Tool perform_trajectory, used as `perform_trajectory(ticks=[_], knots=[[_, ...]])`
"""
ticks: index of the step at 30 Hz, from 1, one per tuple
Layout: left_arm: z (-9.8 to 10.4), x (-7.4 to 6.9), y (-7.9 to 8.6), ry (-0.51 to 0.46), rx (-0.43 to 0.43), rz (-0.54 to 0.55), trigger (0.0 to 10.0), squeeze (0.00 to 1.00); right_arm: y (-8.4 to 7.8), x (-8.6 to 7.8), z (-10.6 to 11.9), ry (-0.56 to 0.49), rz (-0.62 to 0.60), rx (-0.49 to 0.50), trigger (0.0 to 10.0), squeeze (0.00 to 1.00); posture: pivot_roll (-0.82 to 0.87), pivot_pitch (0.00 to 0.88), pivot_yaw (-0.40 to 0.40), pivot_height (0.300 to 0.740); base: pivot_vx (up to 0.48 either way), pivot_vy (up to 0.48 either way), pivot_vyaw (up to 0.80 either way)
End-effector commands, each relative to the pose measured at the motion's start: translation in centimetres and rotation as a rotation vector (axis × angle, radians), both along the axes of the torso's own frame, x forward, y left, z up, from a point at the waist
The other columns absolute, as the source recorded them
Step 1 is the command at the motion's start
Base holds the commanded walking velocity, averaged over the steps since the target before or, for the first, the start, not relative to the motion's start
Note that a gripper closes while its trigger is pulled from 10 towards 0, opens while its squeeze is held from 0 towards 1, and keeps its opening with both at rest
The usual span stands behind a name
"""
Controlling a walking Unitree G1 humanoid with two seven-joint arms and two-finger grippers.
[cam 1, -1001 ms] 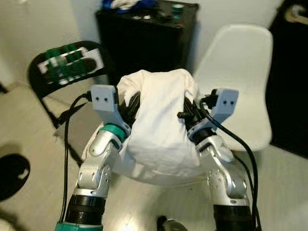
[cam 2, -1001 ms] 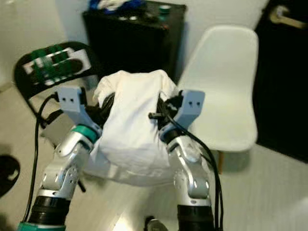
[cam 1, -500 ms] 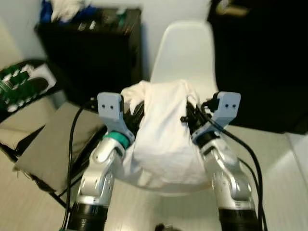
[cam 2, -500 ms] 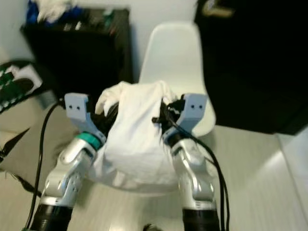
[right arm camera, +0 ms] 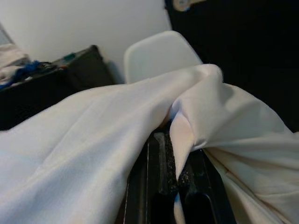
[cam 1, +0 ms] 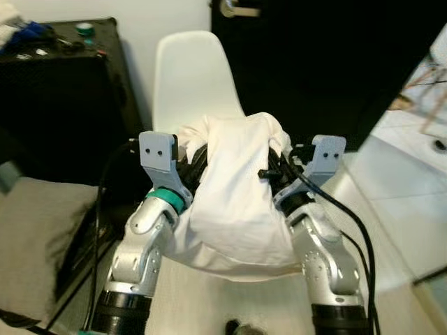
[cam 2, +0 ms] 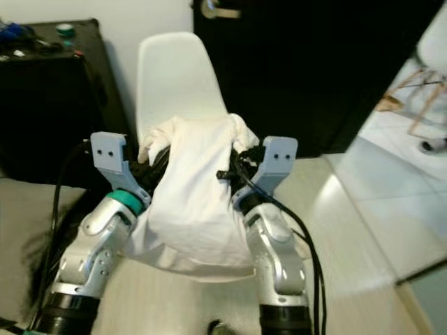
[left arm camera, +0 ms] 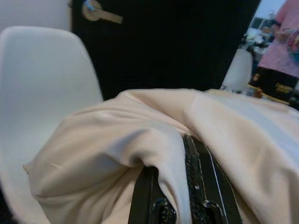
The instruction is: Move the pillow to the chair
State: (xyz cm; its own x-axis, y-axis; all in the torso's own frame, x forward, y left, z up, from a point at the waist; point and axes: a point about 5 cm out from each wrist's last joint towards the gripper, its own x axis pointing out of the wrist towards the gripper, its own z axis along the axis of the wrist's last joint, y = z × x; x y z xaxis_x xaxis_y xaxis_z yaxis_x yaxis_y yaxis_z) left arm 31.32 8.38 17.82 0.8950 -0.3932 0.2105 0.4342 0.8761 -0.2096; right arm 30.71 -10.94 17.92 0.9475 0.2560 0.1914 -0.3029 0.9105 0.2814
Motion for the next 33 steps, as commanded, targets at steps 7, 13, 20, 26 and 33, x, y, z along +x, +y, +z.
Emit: perform_trajectory(ticks=[7,13,20,26,33], knots=[[1.77,-0.65,-1.87,-0.090,-0.035,-0.116,10.0,0.00,2.25,-0.21,1.41,-0.072,0.089,0.003,10.0,0.00,0.00,0.000,0.094,0.740,0.190,0.000,0.00],[1.85,-0.68,-1.93,-0.093,-0.041,-0.125,10.0,0.00,2.24,-0.20,1.44,-0.073,0.082,-0.001,10.0,0.00,-0.01,0.000,0.097,0.740,0.309,0.000,0.00],[1.86,-0.73,-2.13,-0.092,-0.042,-0.135,10.0,0.00,2.15,-0.23,1.39,-0.072,0.077,-0.006,10.0,0.00,-0.01,0.000,0.100,0.740,0.308,0.000,0.00],[1.85,-0.70,-2.25,-0.091,-0.041,-0.142,10.0,0.00,2.12,-0.21,1.35,-0.071,0.073,-0.008,10.0,0.00,-0.01,0.000,0.104,0.740,0.310,0.000,0.00],[1.82,-0.68,-2.31,-0.089,-0.036,-0.147,10.0,0.00,2.08,-0.24,1.30,-0.070,0.070,-0.006,10.0,0.00,-0.01,0.000,0.106,0.740,0.306,0.000,0.00]])
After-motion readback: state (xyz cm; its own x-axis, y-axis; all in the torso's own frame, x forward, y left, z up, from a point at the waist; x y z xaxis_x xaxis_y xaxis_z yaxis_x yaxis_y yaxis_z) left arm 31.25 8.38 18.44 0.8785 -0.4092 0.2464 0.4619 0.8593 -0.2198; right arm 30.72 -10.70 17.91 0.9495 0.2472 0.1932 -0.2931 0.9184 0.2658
